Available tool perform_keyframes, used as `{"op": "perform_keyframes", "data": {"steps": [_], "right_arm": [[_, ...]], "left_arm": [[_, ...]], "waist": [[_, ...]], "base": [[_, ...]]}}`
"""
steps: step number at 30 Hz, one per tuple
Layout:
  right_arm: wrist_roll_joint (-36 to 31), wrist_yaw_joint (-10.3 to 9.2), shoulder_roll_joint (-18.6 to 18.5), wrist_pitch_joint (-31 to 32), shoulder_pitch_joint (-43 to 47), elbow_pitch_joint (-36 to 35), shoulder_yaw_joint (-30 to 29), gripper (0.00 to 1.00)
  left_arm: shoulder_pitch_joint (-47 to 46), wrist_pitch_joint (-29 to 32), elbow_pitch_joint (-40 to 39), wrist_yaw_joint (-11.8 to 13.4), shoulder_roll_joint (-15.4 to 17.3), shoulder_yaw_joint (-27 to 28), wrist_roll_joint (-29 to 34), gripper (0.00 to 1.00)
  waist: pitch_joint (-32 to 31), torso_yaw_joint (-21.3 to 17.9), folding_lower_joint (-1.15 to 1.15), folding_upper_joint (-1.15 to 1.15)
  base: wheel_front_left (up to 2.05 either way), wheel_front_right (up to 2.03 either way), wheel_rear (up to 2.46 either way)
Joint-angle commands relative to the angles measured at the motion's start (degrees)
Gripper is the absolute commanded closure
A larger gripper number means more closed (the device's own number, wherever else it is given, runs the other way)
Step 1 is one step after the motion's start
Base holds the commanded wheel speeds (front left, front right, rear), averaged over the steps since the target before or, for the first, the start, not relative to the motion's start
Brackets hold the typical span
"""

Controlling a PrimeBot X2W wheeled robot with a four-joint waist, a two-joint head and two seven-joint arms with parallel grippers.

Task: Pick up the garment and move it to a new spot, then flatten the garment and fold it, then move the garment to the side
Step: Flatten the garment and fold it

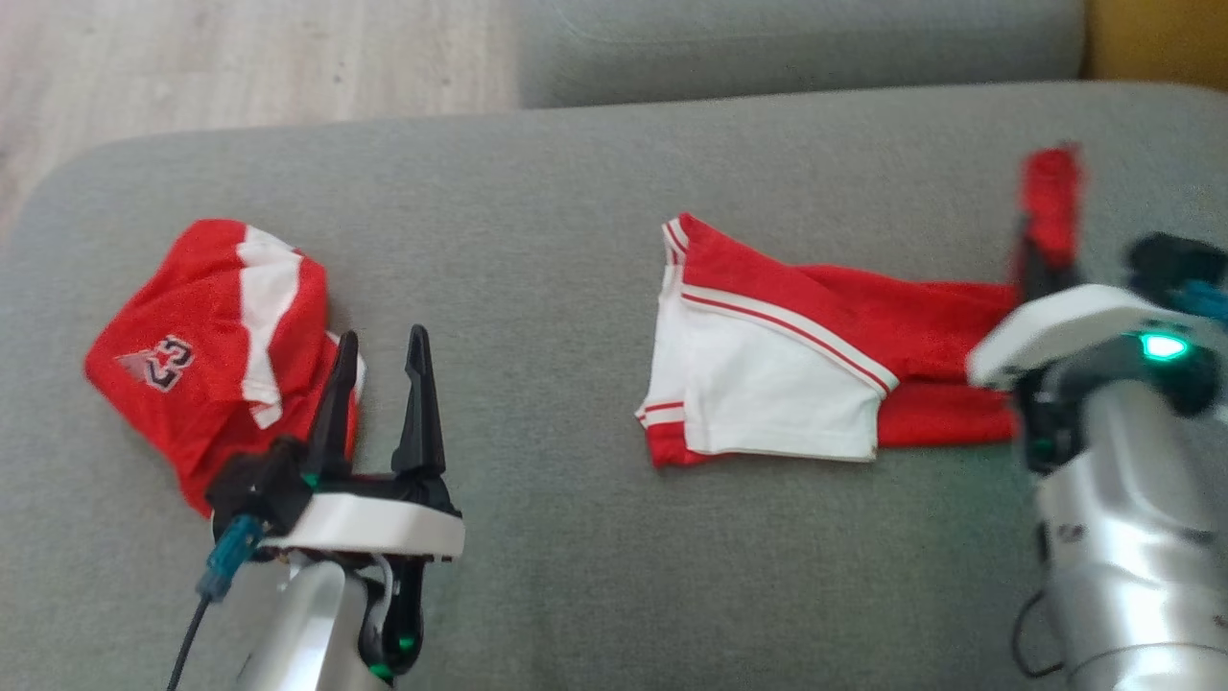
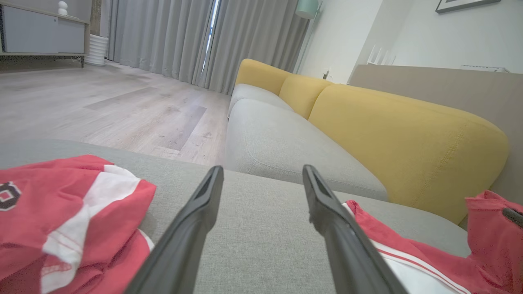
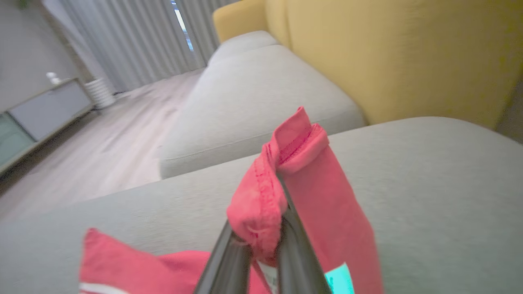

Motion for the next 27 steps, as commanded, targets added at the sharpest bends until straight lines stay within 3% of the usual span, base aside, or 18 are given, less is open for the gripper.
{"op": "perform_keyframes", "data": {"steps": [1,5,9,24,25,26,27], "right_arm": [[3.6,-0.05,0.5,0.3,0.1,-2.8,5.7,1.00],[12.1,-0.05,0.5,1.2,2.8,-5.5,16.7,1.00],[16.7,-0.05,0.5,1.3,4.9,-6.7,24.2,1.00],[28.0,-0.05,0.5,-1.7,4.2,-0.4,40.9,1.00],[28.6,-0.05,0.5,-2.1,4.1,0.0,42.2,0.58],[29.5,-0.05,0.5,-2.2,4.1,0.3,43.5,0.00],[30.3,-0.05,0.5,-2.4,4.0,0.5,44.7,0.00]], "left_arm": [[-0.7,-0.5,-1.6,0.1,0.2,1.7,-0.3,0.00],[0.1,-0.5,-1.6,0.3,0.2,1.5,-0.4,0.00],[0.4,-0.5,-1.7,0.3,0.2,1.4,-0.4,0.00],[0.8,-0.5,-1.9,0.5,0.2,1.1,-0.6,0.00],[0.8,-0.5,-1.8,0.5,0.2,1.1,-0.6,0.00],[0.7,-0.5,-1.8,0.6,0.2,1.0,-0.7,0.00],[0.6,-0.5,-1.8,0.6,0.2,1.0,-0.7,0.00]], "waist": [[-1.3,1.3,0.01,0.00],[-2.2,3.0,0.01,0.00],[-2.4,4.7,0.01,0.00],[-1.4,7.3,0.01,0.00],[-1.4,7.2,0.01,0.00],[-1.4,7.2,0.01,0.00],[-1.3,7.1,0.01,0.00]], "base": [[0.00,0.00,0.00],[0.00,0.00,0.00],[0.00,0.00,0.00],[0.00,0.00,0.00],[0.00,0.00,0.00],[0.00,0.00,0.00],[0.00,0.00,0.00]]}}
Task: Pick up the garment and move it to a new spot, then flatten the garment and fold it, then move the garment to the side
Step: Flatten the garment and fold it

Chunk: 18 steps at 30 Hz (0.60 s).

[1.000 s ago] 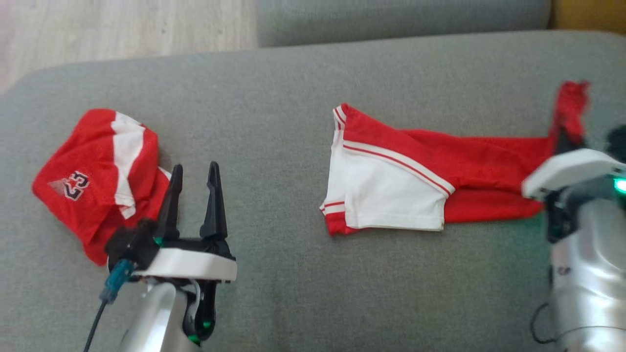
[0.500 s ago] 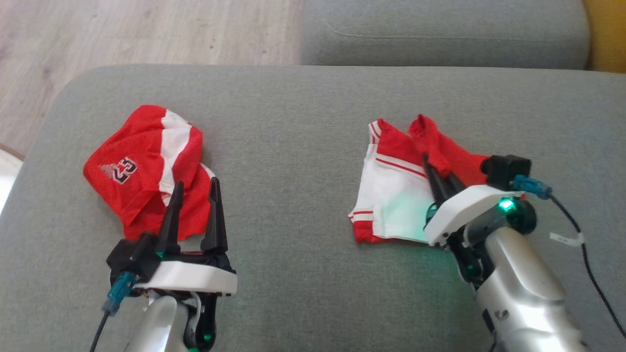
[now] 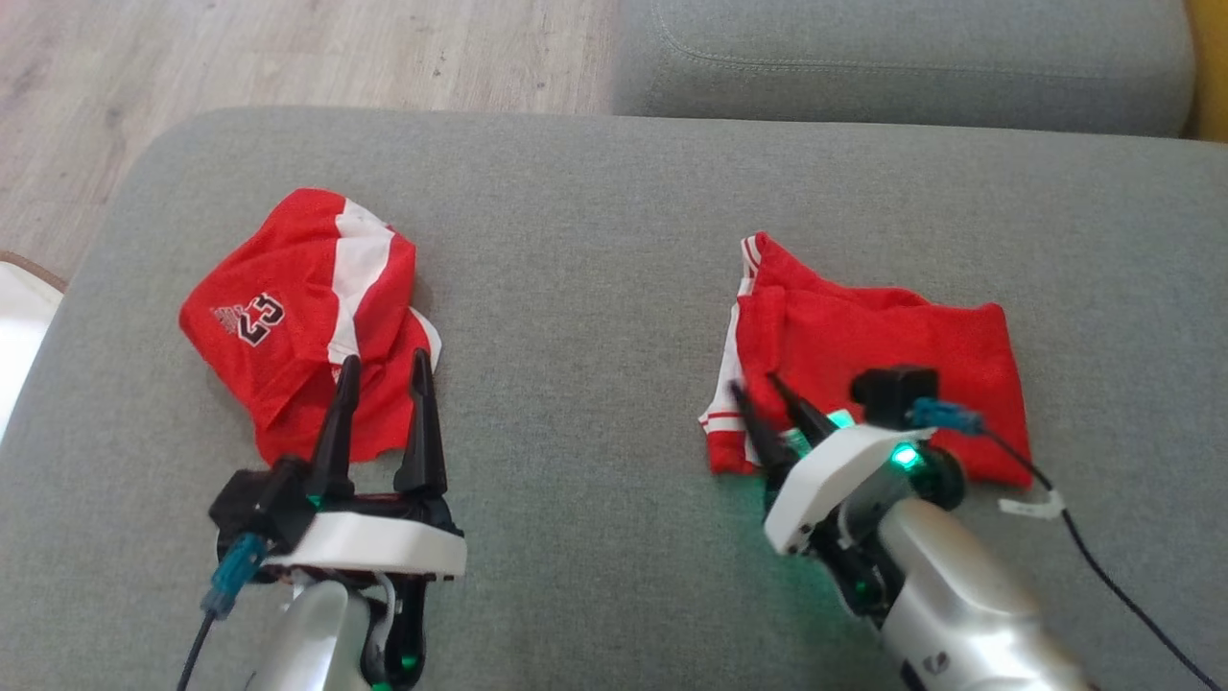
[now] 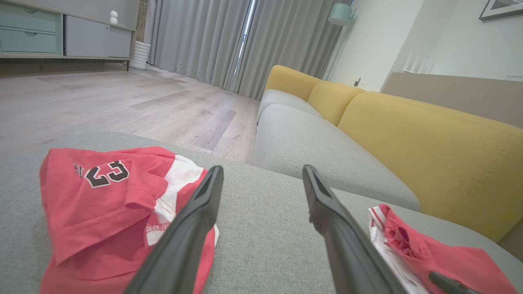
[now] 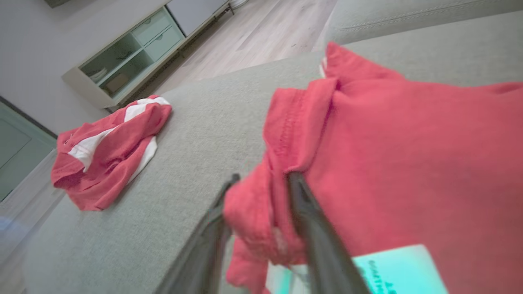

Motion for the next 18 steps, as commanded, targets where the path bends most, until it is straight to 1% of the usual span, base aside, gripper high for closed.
{"op": "perform_keyframes", "data": {"steps": [1,6,10,14,18], "right_arm": [[0.6,-0.04,0.6,-0.9,-2.8,-1.6,1.4,0.00],[3.8,-0.04,0.6,-1.9,-4.1,-2.3,5.7,0.00],[4.6,-0.04,0.6,-3.4,-5.9,-3.2,6.4,0.00],[3.2,-0.04,0.6,-4.9,-7.8,-3.6,4.6,0.00],[0.3,-0.04,0.6,-5.5,-9.0,-4.2,0.1,0.00]], "left_arm": [[-1.4,-0.5,-1.9,0.1,0.2,1.3,-0.5,0.00],[-1.5,-0.5,-2.0,0.3,0.2,1.2,-0.8,0.00],[-1.1,-0.5,-2.1,0.5,0.2,1.5,-0.9,0.00],[-0.6,-0.5,-2.3,0.6,0.2,1.9,-1.0,0.00],[-0.2,-0.5,-2.6,0.7,0.2,2.2,-1.2,0.00]], "waist": [[0.0,-0.1,0.00,0.00],[0.1,-1.0,0.00,0.00],[-0.4,-2.1,0.00,0.00],[-1.0,-3.3,0.00,0.00],[-1.7,-4.4,0.00,0.00]], "base": [[0.00,0.00,0.00],[0.00,0.00,0.00],[0.00,0.00,0.00],[0.00,0.00,0.00],[0.00,0.00,0.00]]}}
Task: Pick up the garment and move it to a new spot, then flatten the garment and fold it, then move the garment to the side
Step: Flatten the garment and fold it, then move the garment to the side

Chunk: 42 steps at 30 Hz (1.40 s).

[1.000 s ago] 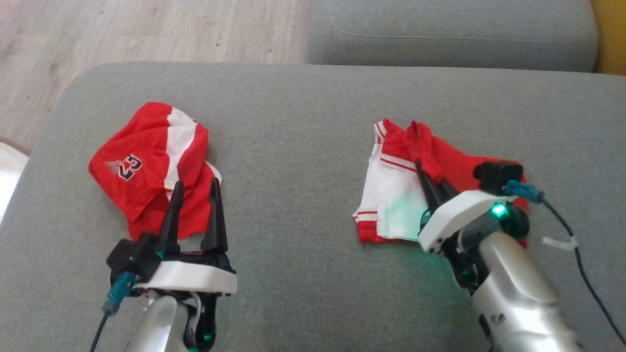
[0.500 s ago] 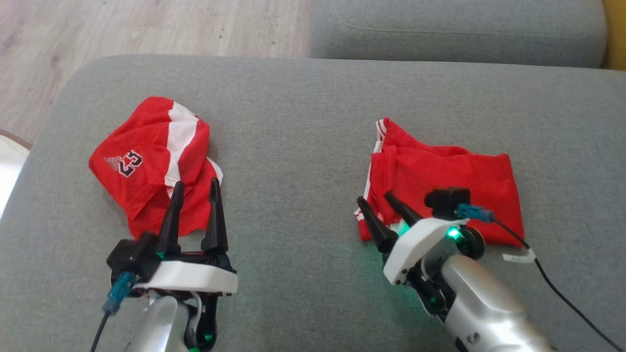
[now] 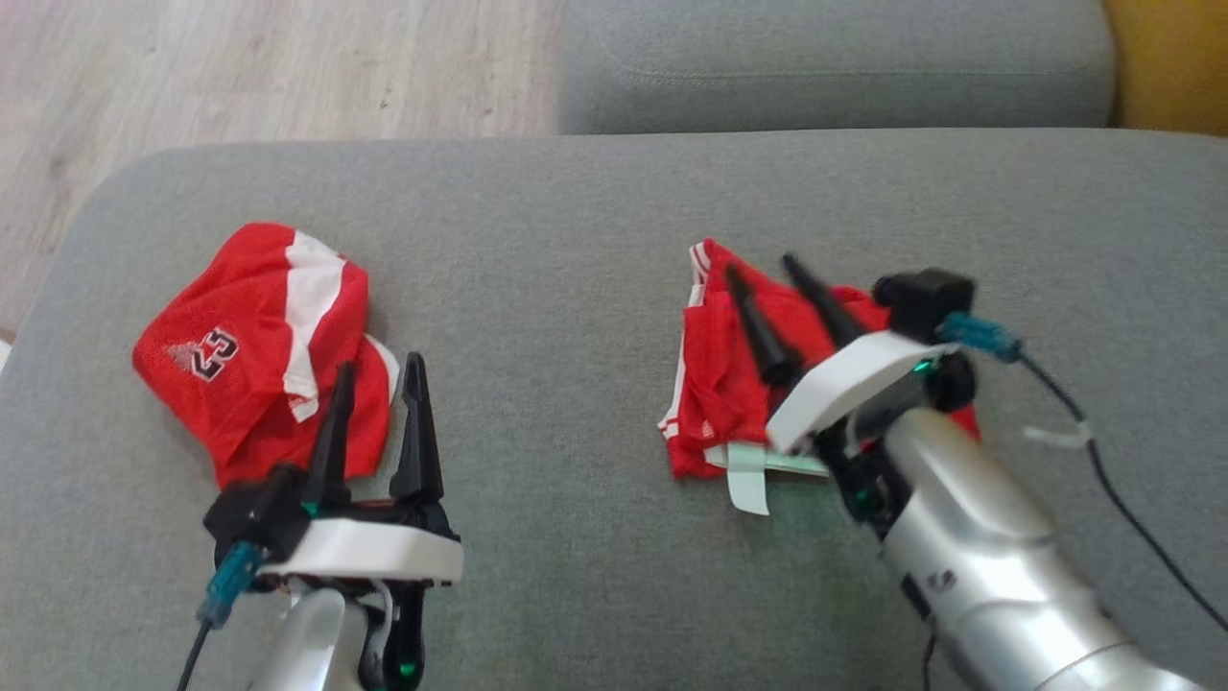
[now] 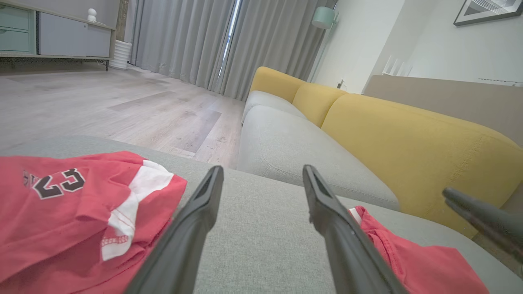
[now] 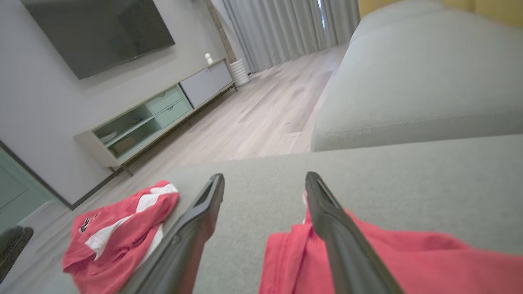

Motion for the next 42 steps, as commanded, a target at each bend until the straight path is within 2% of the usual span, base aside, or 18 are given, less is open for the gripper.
{"op": "perform_keyframes", "data": {"steps": [1,6,13,20,30,42], "right_arm": [[-2.1,-0.05,0.6,-0.9,-2.4,-2.2,-2.1,0.00],[-8.0,-0.05,-0.4,-0.1,-1.5,-5.5,-11.7,0.00],[-15.6,-0.05,-2.7,4.4,4.6,-16.5,-25.0,0.00],[-22.9,-0.05,-1.6,7.7,15.2,-27.6,-36.1,0.00],[-25.5,-0.05,0.4,4.3,25.1,-30.1,-41.9,0.00],[-23.5,-0.05,0.6,0.8,26.1,-28.2,-40.0,0.00]], "left_arm": [[-0.5,-0.5,-1.9,0.2,0.2,2.0,-0.4,0.00],[0.2,-0.5,-2.5,0.5,0.2,2.2,-0.6,0.00],[0.8,-0.5,-3.0,0.5,0.2,2.6,-0.4,0.00],[0.7,-0.5,-3.4,0.2,0.2,2.6,-0.3,0.00],[1.5,-0.5,-3.2,-0.5,0.2,2.2,0.2,0.00],[2.3,-0.5,-4.7,-0.7,0.2,2.6,0.5,0.00]], "waist": [[-0.6,-0.7,0.00,0.00],[-1.3,-1.7,0.00,0.00],[-1.5,-2.8,0.00,0.00],[-1.2,-3.2,0.00,0.00],[-1.3,-4.2,0.00,0.00],[-0.9,-5.5,0.00,0.00]], "base": [[0.00,0.00,0.00],[0.00,0.00,0.00],[0.00,0.00,0.00],[0.00,0.00,0.00],[0.00,0.00,0.00],[0.00,0.00,0.00]]}}
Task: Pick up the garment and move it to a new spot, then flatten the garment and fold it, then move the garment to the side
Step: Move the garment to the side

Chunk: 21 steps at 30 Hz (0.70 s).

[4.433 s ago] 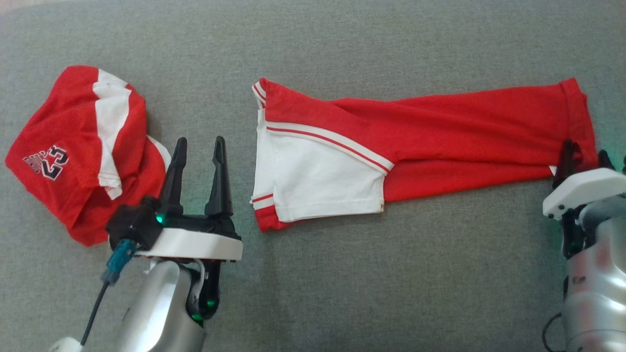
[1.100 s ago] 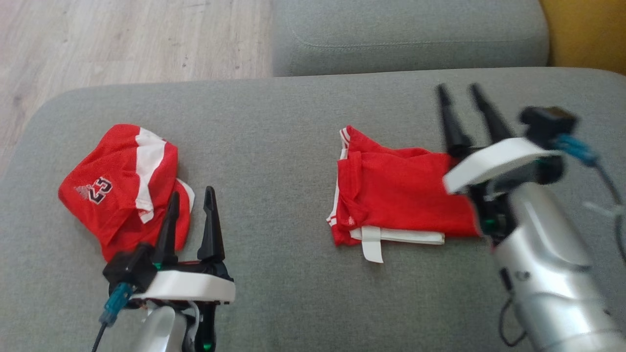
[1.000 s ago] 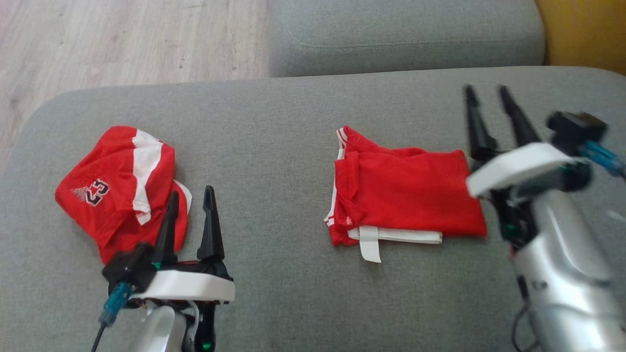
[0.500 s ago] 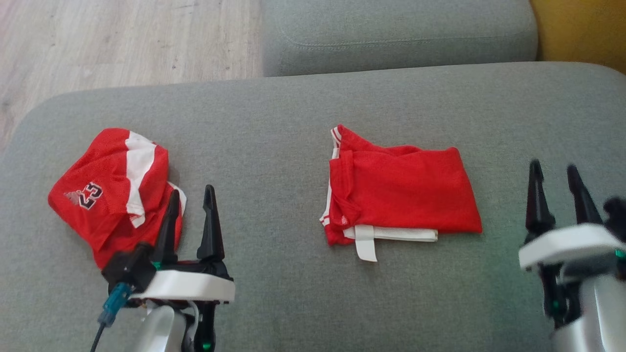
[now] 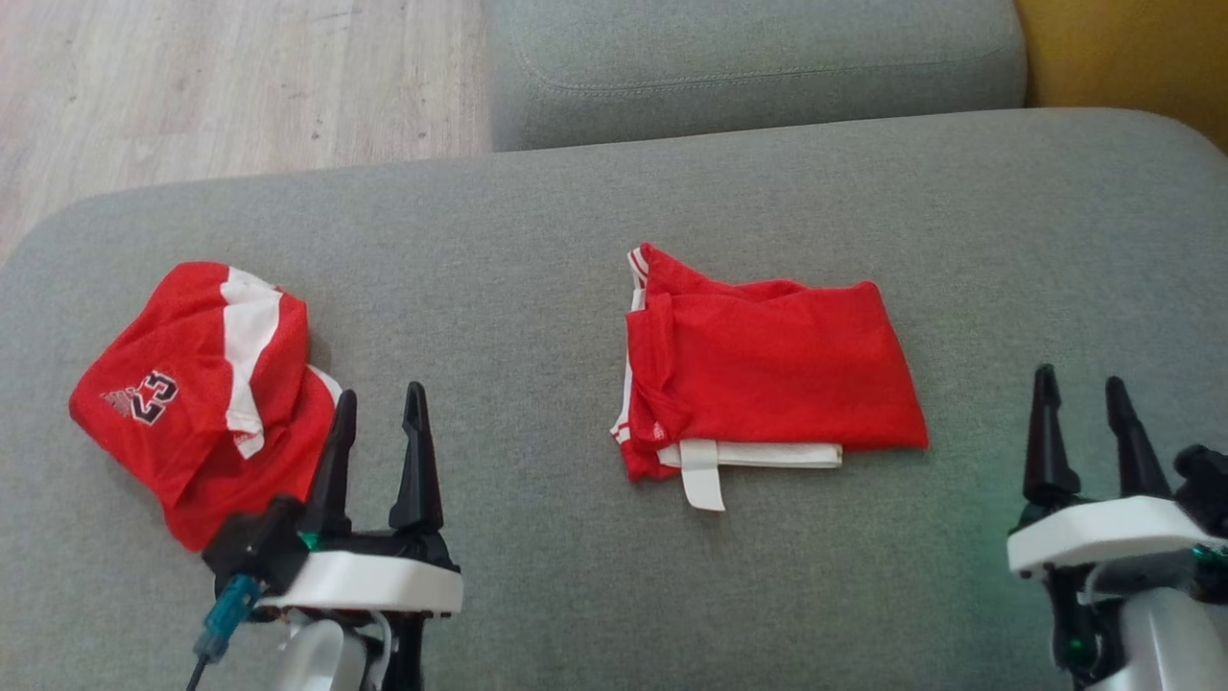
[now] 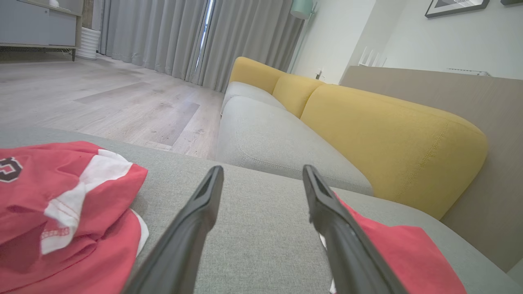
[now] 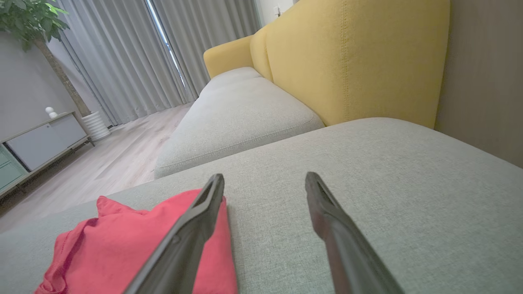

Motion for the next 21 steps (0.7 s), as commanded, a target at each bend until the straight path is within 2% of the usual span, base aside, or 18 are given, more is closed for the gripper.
{"op": "perform_keyframes", "data": {"steps": [1,10,21], "right_arm": [[0.0,-0.05,-0.3,-0.7,-2.4,-1.6,1.9,0.00],[-2.4,-0.05,-0.3,0.8,-5.0,0.0,2.2,0.00],[-4.1,-0.05,-0.3,3.7,-11.3,11.8,1.1,0.00]], "left_arm": [[-2.0,-0.5,-2.2,-0.1,0.2,2.3,0.3,0.00],[-3.6,-0.5,-2.9,-0.2,0.2,1.7,0.3,0.00],[-6.2,-0.5,-2.8,-0.3,0.2,0.2,0.3,0.00]], "waist": [[0.1,0.1,0.00,0.00],[2.8,1.8,0.00,0.00],[6.2,5.4,0.00,0.00]], "base": [[0.00,0.00,0.00],[0.00,0.00,0.00],[0.00,0.00,0.00]]}}
